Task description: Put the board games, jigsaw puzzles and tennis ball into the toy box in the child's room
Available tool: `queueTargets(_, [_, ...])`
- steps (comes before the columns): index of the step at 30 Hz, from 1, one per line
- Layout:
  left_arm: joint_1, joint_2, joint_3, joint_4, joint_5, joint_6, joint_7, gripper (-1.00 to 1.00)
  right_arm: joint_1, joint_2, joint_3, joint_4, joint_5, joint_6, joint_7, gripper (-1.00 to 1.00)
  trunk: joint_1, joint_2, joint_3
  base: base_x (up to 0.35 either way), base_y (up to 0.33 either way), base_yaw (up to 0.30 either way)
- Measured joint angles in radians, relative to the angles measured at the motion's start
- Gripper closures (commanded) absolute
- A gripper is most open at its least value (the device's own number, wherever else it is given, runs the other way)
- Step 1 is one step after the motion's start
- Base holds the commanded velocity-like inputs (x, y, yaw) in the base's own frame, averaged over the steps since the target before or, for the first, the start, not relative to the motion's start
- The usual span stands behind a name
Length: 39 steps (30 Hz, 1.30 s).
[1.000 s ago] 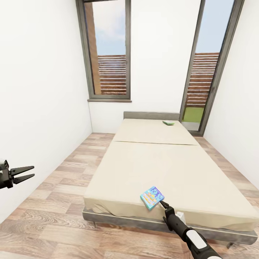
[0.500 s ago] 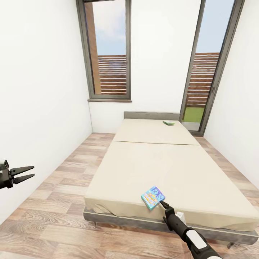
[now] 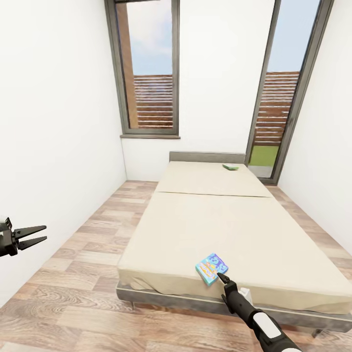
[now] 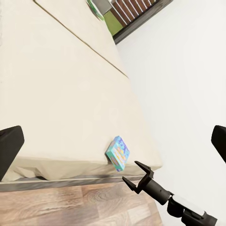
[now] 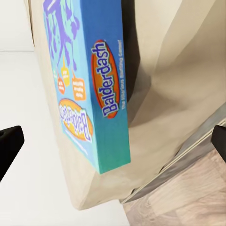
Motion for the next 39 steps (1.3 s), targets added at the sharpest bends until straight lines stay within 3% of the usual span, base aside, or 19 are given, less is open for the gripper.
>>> queueTargets(39, [0.000,0.000,0.005,0.000,0.001,0.000,0.000,-1.00,0.000,0.000,0.000,0.000,0.000,0.000,0.000,-1.00,0.000,0.000,0.000,0.025,0.002,0.000])
